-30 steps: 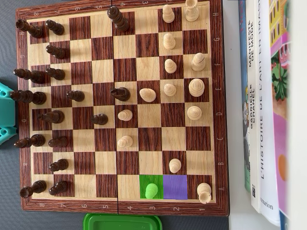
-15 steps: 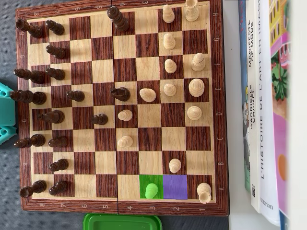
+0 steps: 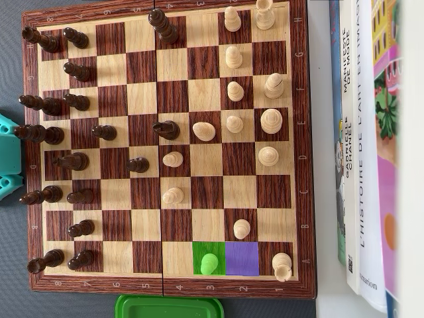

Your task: Play chess

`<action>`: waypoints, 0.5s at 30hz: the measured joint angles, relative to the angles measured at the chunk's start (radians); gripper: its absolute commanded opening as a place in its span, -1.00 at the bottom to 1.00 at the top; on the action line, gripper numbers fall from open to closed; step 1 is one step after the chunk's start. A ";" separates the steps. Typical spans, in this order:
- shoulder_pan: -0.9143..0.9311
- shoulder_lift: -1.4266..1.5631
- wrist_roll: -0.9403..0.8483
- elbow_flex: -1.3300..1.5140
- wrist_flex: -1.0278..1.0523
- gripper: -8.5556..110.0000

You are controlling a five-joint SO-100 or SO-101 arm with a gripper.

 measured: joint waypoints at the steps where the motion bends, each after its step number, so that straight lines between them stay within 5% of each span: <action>1: 0.000 0.000 0.000 0.000 -0.014 -0.63; 15: 0.000 0.002 0.000 0.000 -0.078 -0.63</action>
